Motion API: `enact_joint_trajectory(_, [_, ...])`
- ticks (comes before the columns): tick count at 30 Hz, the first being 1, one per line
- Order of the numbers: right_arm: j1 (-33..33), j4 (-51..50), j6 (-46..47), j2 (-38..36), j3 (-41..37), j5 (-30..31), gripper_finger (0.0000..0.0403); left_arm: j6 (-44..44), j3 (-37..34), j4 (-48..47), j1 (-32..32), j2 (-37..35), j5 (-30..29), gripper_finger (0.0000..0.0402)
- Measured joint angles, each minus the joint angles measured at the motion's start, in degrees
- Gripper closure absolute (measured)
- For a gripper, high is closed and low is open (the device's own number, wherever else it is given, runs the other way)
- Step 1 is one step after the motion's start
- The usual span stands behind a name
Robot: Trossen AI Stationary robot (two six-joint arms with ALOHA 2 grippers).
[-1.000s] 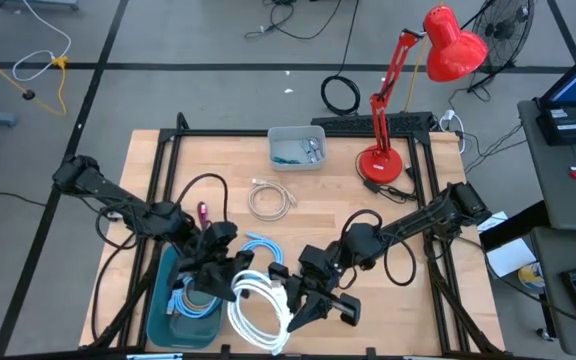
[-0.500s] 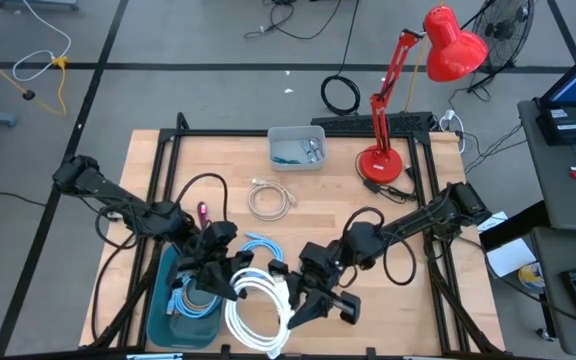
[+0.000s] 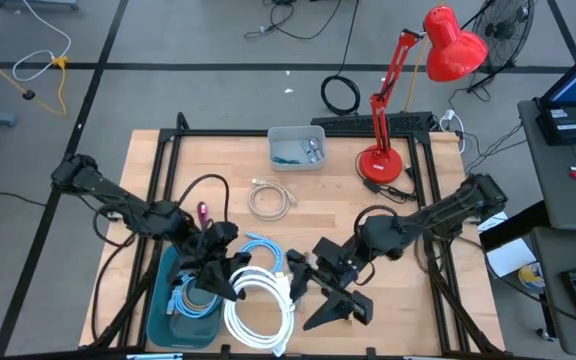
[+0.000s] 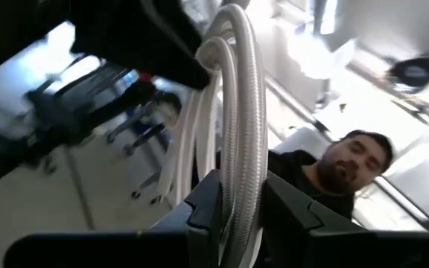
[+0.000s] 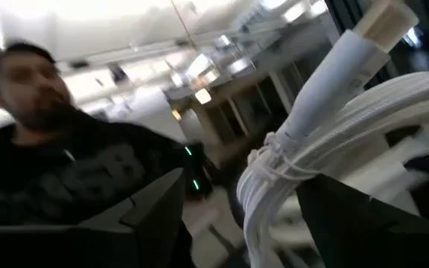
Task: Pick & Place USB Port
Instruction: Put the white HDMI cable into the blue bin
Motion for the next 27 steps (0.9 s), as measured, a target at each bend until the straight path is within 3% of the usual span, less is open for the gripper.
enact_joint_trajectory(4, [1.03,-14.45,-3.85,-4.44,-0.03,4.69,0.0145,-1.87,0.01,-12.84,-1.02,-3.58,-3.03,0.0331])
enact_joint_trajectory(7, [2.04,-19.18,-6.21,-7.5,0.09,8.57,0.0145,-6.62,-0.21,-24.38,-2.26,-6.43,-6.82,0.0331])
enact_joint_trajectory(12, [3.39,-20.54,-8.92,-10.08,-1.64,12.6,0.0153,-16.23,0.03,-43.01,-6.81,-12.58,-19.31,0.0332])
enact_joint_trajectory(19, [4.35,-20.64,-11.99,-11.34,-2.11,16.28,0.0165,-33.11,-0.08,-63.66,-18.61,-18.07,-34.94,0.0332])
enact_joint_trajectory(27, [4.2,-25.27,-12.37,-11.19,-2.16,26.54,0.0176,-53.52,-0.17,-80.07,-32.74,-18.19,-45.52,0.0332])
